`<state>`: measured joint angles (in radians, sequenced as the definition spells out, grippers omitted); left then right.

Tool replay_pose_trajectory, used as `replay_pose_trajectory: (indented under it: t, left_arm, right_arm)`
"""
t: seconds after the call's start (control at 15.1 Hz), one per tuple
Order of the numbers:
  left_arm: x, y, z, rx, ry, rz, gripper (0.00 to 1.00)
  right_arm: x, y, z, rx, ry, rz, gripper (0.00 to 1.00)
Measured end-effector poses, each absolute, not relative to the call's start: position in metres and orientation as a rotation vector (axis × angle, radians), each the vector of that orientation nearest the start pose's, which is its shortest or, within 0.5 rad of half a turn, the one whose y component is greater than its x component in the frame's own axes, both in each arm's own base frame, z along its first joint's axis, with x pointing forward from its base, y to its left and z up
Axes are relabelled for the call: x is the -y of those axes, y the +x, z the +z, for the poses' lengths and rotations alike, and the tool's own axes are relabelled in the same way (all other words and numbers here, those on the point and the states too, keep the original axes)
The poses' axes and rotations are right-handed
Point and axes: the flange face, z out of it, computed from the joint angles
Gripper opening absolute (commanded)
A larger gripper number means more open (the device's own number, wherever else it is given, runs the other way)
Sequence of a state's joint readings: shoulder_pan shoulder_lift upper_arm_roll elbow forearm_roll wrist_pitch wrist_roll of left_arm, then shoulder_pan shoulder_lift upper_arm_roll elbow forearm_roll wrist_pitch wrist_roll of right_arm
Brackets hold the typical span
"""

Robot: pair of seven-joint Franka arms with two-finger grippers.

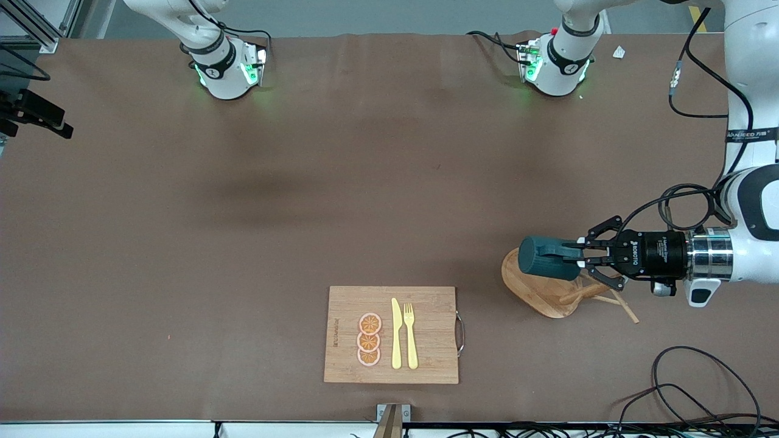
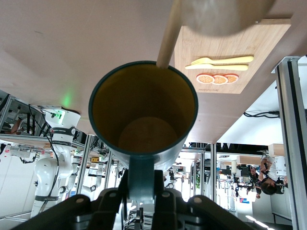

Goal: Pass cup and hang on rack
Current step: 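Lower the mug handle onto a rack peg with the left gripper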

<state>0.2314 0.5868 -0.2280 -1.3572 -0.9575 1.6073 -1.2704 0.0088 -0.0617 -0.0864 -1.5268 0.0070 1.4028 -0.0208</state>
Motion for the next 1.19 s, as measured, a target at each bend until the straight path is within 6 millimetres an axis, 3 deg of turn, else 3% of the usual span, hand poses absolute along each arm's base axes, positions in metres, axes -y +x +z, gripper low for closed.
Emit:
replay_pose_trajectory:
  t: [0.53, 1.19]
  left_arm:
    - [0.028, 0.701, 0.389, -1.51, 1.609, -1.087, 0.0]
    - [-0.024, 0.696, 0.368, -1.325, 1.654, -1.016, 0.02]
  right_arm:
    - [0.041, 0.515, 0.663, -0.08, -3.112, 0.098, 1.0]
    - [0.043, 0.515, 0.663, -0.033, -3.111, 0.104, 1.0]
